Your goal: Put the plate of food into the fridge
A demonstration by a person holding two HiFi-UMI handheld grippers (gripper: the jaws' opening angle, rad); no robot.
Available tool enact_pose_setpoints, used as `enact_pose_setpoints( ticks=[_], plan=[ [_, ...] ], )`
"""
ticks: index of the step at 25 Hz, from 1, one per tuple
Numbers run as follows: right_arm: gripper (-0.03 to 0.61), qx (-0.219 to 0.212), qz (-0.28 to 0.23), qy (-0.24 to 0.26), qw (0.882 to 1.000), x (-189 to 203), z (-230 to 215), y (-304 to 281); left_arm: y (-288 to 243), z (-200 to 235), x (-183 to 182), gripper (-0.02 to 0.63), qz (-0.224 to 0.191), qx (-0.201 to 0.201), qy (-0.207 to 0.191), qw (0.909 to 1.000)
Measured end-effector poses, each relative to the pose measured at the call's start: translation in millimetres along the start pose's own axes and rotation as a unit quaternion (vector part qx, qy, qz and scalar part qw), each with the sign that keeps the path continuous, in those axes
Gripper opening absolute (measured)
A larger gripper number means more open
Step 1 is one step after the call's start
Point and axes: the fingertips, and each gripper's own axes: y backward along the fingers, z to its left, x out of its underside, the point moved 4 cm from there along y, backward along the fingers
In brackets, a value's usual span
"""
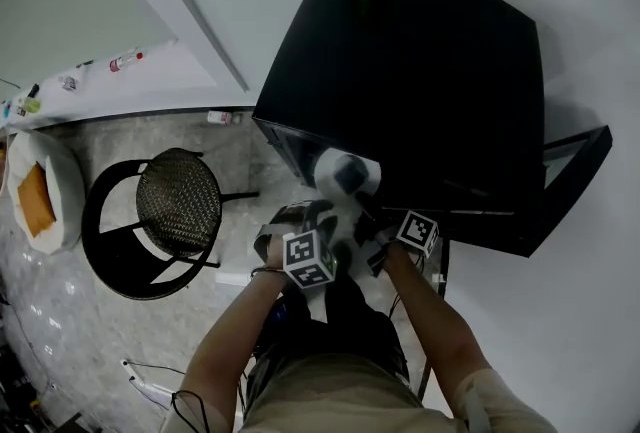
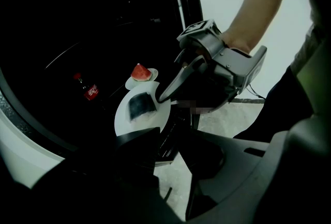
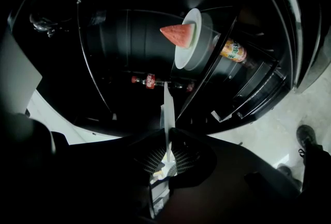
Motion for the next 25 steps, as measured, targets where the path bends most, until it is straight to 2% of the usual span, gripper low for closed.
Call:
enact_pose_setpoints(
  ticks=[5, 15, 18, 25],
  plan=[
    [0.032, 0.014, -0.002, -0.01, 1.0, -2.6, -4.4, -4.7, -0.5, -0.6, -2.4, 0.106, -0.002, 0.005, 0.006, 1.0],
    [0.032, 0.011, -0.015, -0.028, 0.999, -9.3, -12.6, -17.0, -11.0, 1.8, 3.7, 0.106, 0.007, 0.008, 0.011, 0.9999],
    [0.032, -0.001, -0.017, -0.036, 0.999, -11.7, -18.8, -21.4, -16.8, 8.7, -0.1, 0.106, 0.007, 0.005, 0.016, 0.9998],
    [0.031, 0.015, -0.024, -0.036, 0.999, -12.6, -24.9, -24.6, -32.4, 18.9, -3.4, 0.084, 0.01, -0.007, 0.019, 0.9997]
  ],
)
